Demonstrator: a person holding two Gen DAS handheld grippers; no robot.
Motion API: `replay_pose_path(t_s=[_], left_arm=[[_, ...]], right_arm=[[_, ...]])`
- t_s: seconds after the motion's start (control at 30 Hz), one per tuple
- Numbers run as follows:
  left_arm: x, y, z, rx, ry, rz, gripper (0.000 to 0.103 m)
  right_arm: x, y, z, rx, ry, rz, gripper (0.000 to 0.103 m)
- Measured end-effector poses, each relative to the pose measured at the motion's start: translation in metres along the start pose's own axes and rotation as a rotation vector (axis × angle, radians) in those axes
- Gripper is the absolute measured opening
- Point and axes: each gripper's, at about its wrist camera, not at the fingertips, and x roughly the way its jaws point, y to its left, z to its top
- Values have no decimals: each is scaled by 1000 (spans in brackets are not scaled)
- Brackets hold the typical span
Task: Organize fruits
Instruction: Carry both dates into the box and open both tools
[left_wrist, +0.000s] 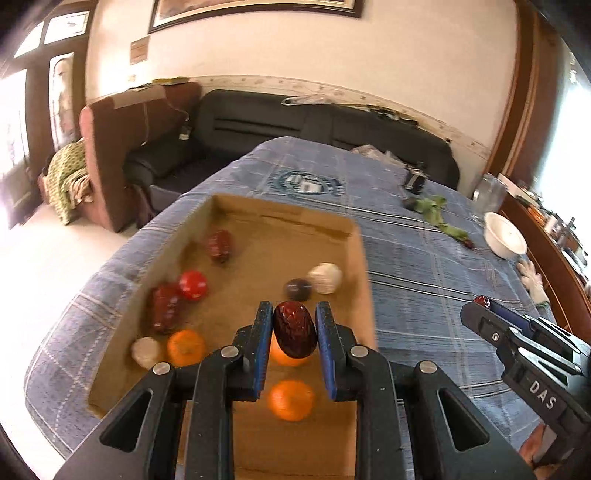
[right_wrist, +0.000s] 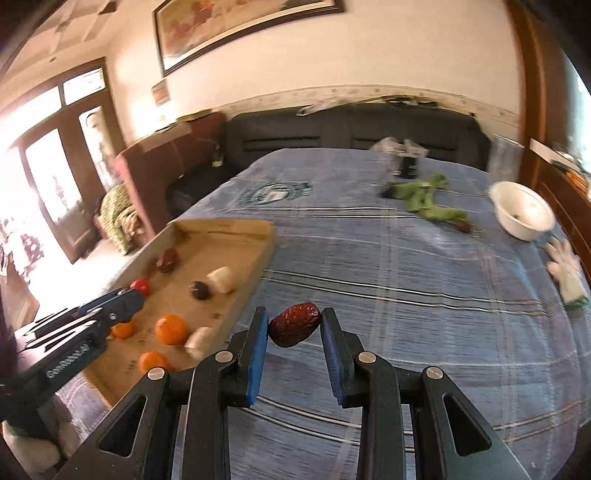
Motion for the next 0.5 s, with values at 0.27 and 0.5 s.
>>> replay_pose_path(t_s=[0.27, 0.5], left_arm=[[3, 45, -2, -66, 9, 55, 23], [9, 71, -5, -102, 25, 78, 23]], right_arm=[[28, 57, -2, -79, 53, 85, 33], [41, 86, -12, -112, 94, 131, 33]])
